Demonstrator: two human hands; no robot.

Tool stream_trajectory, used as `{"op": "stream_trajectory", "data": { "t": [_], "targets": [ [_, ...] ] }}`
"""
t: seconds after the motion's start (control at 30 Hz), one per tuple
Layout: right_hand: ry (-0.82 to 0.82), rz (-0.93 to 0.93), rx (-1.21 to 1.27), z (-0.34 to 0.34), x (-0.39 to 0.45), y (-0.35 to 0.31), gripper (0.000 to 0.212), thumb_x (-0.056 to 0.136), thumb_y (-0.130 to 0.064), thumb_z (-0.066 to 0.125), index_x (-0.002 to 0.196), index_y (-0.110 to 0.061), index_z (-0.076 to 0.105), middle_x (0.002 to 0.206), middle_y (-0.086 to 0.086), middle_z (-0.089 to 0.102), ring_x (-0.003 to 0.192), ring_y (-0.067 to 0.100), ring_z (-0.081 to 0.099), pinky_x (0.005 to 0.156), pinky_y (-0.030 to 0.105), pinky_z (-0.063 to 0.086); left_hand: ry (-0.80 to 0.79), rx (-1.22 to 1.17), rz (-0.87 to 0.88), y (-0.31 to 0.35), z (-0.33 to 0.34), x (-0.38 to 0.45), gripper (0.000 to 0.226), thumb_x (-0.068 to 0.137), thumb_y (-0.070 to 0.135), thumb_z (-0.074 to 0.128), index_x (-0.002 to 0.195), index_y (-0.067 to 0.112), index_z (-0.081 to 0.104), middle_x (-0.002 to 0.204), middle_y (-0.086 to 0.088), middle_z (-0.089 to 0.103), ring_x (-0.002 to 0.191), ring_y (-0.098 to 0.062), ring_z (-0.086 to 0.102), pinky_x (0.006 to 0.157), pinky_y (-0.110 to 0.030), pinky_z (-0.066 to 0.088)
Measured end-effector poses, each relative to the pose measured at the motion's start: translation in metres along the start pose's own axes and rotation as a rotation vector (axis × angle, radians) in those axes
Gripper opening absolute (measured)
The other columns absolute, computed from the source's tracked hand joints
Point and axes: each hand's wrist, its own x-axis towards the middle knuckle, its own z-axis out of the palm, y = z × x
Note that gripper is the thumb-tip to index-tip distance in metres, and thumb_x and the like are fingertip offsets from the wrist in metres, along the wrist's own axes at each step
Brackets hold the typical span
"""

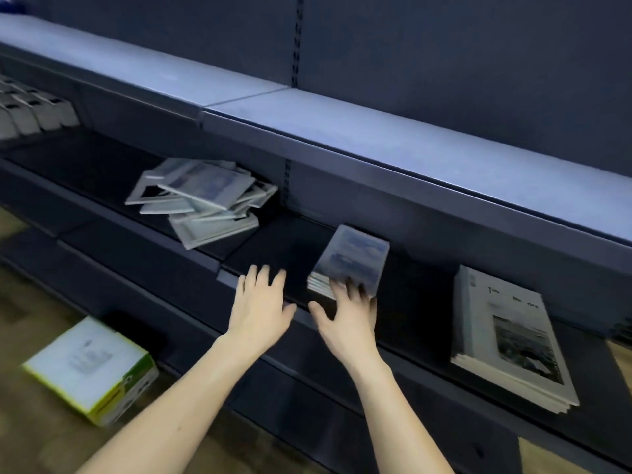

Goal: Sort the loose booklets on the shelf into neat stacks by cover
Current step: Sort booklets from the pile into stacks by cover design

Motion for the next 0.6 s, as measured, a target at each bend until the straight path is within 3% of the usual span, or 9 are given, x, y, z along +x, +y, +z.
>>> {"op": "stream_trajectory", "data": {
  "t": [0.37, 0.6],
  "targets": [
    [-0.1, -0.057, 0.181, 0.068, 0.012, -0.143, 0.063, 0.098, -0.046, 0.05, 0.154, -0.024, 0.03, 0.163, 0.006, 0.02, 0.152, 0.026, 0.007, 0.122, 0.047, 0.004, 0.005, -0.045, -0.101, -0.143, -0.039, -0.006, 0.07, 0.098, 0.046, 0.048, 0.156, 0.02, 0.019, 0.162, -0.011, 0.012, 0.15, -0.031, -0.008, 0.121, -0.047, 0.001],
    [-0.126, -0.1, 0.329, 0.103, 0.024, -0.202, 0.057, 0.099, -0.037, 0.053, 0.151, -0.021, 0.036, 0.161, 0.004, 0.027, 0.15, 0.021, 0.018, 0.121, 0.045, 0.021, 0.031, -0.094, -0.145, -0.204, -0.051, -0.001, 0.069, 0.099, 0.045, 0.047, 0.156, 0.021, 0.017, 0.163, -0.01, 0.012, 0.151, -0.029, -0.008, 0.122, -0.045, 0.001]
  ]
}}
